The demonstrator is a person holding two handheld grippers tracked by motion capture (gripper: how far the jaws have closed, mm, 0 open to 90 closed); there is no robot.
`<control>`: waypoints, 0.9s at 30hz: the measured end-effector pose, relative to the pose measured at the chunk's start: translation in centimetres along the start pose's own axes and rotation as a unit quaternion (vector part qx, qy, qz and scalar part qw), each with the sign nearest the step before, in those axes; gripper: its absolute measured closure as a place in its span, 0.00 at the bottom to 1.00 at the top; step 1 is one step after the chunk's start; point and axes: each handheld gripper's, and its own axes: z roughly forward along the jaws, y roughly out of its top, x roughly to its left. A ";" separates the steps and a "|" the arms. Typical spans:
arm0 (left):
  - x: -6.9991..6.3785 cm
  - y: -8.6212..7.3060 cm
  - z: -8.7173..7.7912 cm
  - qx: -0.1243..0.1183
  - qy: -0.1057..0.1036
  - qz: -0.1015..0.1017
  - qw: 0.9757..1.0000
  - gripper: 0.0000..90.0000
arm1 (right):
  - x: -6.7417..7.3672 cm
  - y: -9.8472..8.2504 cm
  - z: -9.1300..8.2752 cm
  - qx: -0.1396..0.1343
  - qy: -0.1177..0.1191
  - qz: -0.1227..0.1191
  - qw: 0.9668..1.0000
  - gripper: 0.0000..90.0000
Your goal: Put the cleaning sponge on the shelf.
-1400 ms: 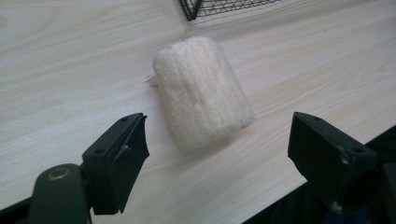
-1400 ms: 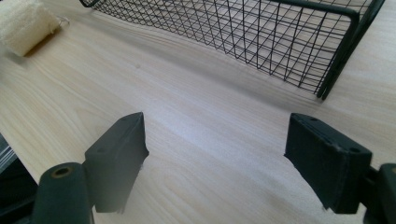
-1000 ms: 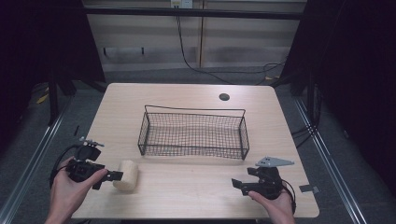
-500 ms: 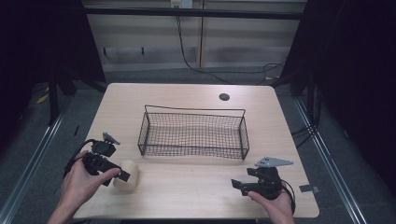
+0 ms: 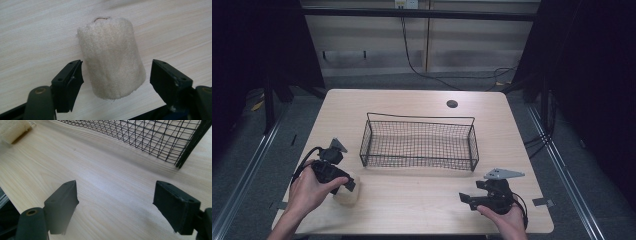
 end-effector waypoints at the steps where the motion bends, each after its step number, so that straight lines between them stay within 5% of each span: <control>1: 0.0 0.1 0.1 0.006 0.003 0.001 1.000 0.30 | 0.0 0.0 0.0 0.000 0.001 -0.002 1.000 0.21; 7: -0.1 0.6 0.7 0.022 -0.004 -0.007 1.000 0.32 | 0.1 0.0 0.1 0.002 0.003 -0.004 1.000 0.22; 17: -0.1 1.2 2.3 0.048 0.021 0.002 0.999 0.25 | 0.0 0.0 0.1 0.003 0.004 -0.001 1.000 0.22; 27: -0.2 1.3 3.3 0.063 0.013 0.004 0.998 0.25 | 0.0 -0.1 0.1 0.011 0.002 0.000 1.000 0.22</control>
